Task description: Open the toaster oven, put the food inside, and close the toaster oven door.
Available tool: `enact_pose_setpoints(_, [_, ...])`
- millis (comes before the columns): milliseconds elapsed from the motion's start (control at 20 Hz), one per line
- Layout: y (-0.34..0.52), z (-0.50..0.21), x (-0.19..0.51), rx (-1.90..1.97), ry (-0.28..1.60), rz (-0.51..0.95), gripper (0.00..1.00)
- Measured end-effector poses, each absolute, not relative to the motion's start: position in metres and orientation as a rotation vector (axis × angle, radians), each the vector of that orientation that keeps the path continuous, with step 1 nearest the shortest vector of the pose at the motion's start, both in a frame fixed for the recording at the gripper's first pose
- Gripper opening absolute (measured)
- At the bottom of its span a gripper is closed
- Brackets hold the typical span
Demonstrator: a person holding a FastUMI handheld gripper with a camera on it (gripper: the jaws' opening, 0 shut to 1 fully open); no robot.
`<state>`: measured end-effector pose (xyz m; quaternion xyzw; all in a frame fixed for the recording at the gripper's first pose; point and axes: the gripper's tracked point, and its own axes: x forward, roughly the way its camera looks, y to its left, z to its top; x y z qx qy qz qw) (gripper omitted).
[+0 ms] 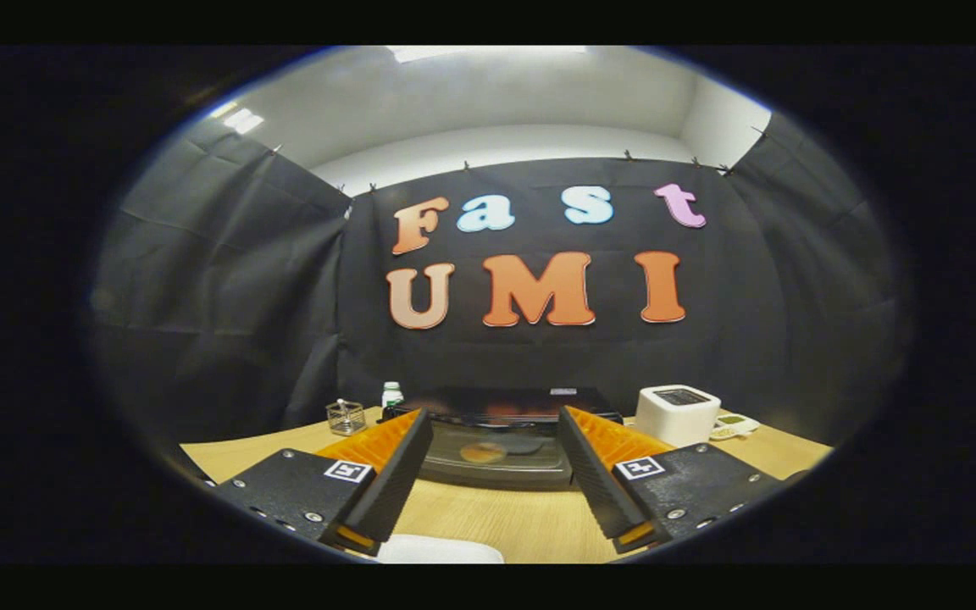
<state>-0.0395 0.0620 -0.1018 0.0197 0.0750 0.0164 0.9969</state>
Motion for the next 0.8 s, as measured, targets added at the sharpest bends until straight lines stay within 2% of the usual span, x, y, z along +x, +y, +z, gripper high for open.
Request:
enact_pose_setpoints(300, [0.044, -0.084, -0.069, 0.001, 0.084, 0.014, 0.96])
enact_pose_setpoints(800, [0.047, -0.079, -0.073, 0.027, 0.054, -0.006, 0.97])
